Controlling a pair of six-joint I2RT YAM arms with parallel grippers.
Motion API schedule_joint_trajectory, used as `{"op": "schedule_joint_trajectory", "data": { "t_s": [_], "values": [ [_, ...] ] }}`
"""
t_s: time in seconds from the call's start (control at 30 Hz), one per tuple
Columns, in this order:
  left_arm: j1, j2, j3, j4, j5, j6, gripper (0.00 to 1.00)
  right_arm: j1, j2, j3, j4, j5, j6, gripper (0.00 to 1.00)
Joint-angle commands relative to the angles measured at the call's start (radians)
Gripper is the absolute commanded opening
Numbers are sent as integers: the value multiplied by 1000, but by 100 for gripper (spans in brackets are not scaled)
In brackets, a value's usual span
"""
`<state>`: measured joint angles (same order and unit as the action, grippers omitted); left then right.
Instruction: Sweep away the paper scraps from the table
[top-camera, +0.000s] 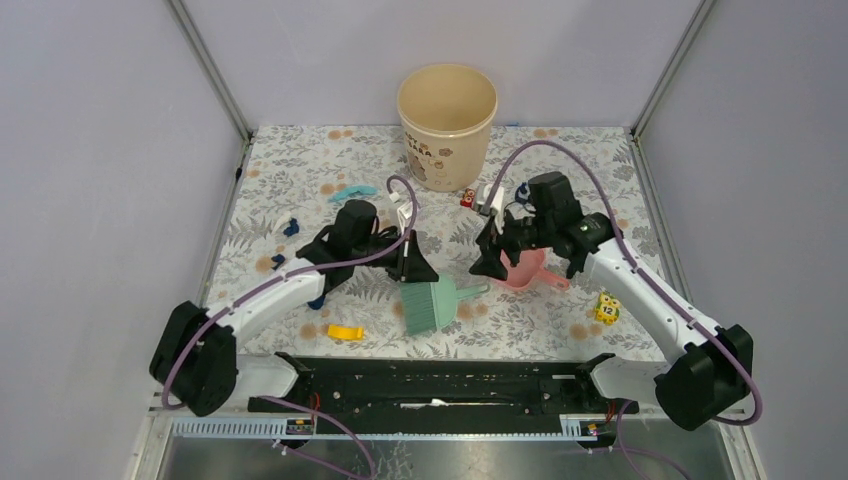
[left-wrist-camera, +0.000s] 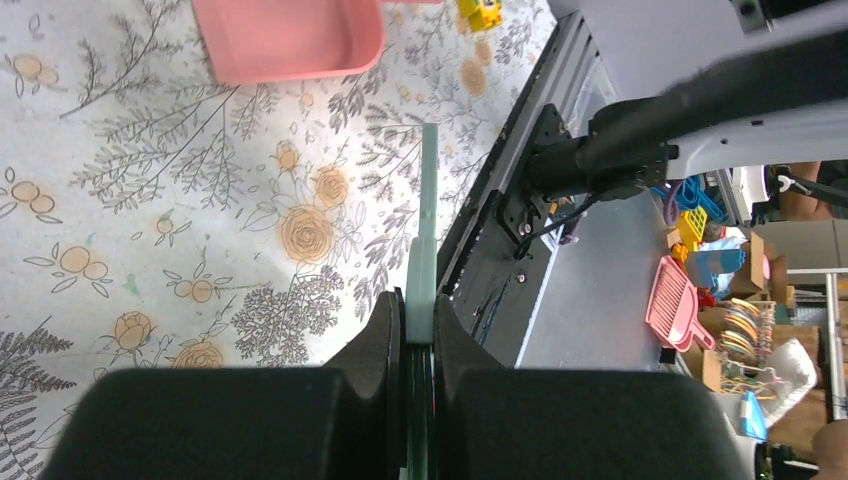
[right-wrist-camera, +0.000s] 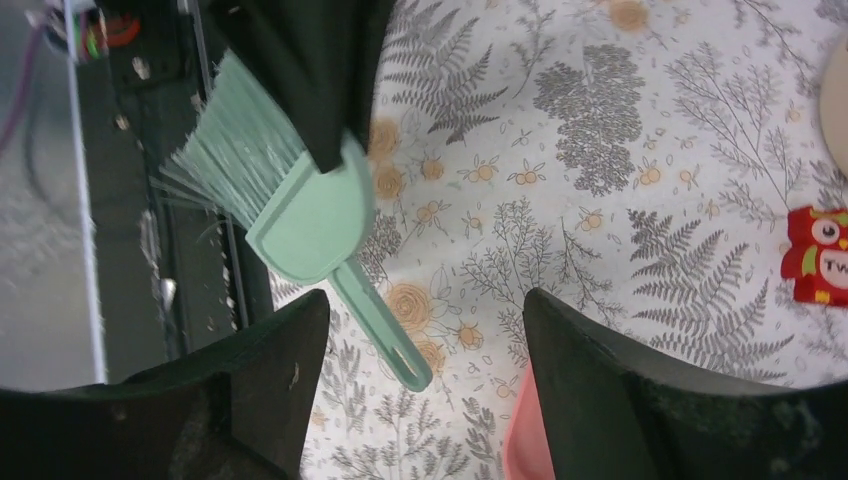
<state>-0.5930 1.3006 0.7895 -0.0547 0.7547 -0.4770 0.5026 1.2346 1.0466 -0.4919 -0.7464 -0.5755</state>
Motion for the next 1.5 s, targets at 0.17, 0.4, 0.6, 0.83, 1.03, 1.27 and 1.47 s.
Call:
{"op": "schedule_joint_trajectory", "data": {
  "t_s": [0.17,0.4,0.6,0.83,1.03,1.27,1.47],
  "values": [
    [1,-233,-96,171,-37,-67,0,-117,-20,45,52,-69,453,91],
    [12,-298,-327,651,-53,-412,0,-147,0,3,71,-208,497,91],
    [17,-275,-386,785,-66,-486,0,-147,40,13,40,-296,492,85],
    [27,-246,-415,876,-49,-542,0,-147,61,-3,14,-320,444,78],
    [60,-232,-438,912,-59,-565,0,-147,91,18,-67,-379,381,64],
    [77,-195,-449,950,-50,-583,0,-147,113,24,-89,-431,357,42],
    [78,-171,-454,963,-46,-589,0,-147,135,34,-77,-436,362,8]
  ]
}}
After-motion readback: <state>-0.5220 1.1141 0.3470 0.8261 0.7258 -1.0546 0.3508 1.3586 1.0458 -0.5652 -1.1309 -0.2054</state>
